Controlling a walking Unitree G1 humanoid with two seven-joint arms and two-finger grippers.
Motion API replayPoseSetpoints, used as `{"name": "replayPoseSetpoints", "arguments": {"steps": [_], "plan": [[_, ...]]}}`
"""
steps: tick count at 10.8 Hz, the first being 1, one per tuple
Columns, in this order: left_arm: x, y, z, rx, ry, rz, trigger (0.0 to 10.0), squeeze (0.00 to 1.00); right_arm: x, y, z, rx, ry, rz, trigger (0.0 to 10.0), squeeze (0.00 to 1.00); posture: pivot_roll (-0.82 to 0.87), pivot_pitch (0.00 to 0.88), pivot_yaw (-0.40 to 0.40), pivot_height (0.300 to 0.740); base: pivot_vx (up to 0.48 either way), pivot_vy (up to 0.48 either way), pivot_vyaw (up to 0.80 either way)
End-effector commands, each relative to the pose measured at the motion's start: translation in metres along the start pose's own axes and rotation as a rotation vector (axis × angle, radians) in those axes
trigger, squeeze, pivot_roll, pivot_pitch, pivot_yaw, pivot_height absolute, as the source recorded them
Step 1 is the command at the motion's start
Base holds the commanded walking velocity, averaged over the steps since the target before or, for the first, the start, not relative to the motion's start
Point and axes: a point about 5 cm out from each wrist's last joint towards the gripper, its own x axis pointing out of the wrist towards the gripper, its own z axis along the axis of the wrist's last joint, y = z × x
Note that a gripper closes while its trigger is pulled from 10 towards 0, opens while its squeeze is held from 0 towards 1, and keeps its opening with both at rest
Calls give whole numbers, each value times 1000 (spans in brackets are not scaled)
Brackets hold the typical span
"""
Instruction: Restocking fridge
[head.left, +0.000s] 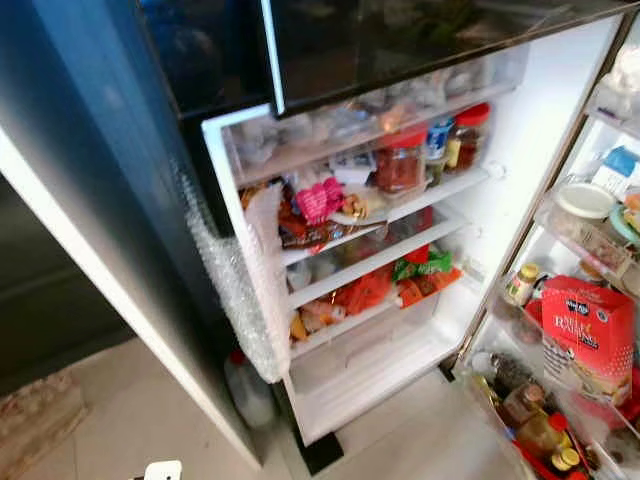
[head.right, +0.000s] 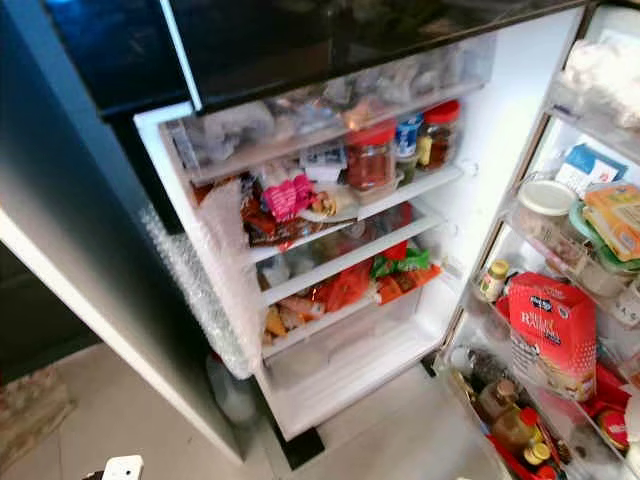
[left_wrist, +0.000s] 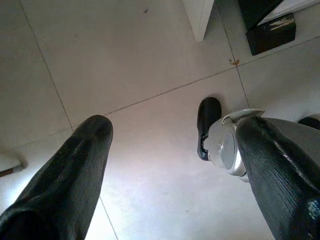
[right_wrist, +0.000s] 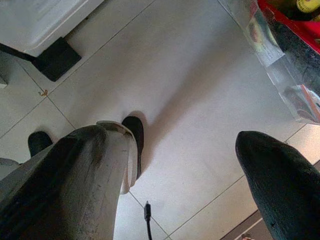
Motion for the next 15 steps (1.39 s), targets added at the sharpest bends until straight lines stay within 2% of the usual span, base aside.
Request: {"name": "replayPoseSetpoints", "arguments": {"steps": [1,4,11,12,14,15], "plan": [[-1,2,-4,-16,6,-1,10000,0,0,2,-4,17,13,2,10000,0,39,2,44,740,-311,0,0],[-1,2,-4,-16,8,0,10000,0,0,2,-4,9,12,3,10000,0,35,2,44,740,-324,0,-185],[-1,2,-5,-5,16,9,10000,0,-1,0,-4,12,7,-20,10000,0,26,0,39,740,0,0,0],[-1,2,-5,-1,18,7,10000,0,-1,-2,-5,41,4,-53,10000,0,19,0,42,740,0,0,0],[-1,2,-5,13,19,4,10000,0,-4,-9,-15,188,45,-251,10000,0,11,0,43,740,0,0,0],[-1,2,-5,13,18,4,10000,0,-5,-12,-16,209,41,-329,10000,0,11,0,45,740,0,0,0]]}}
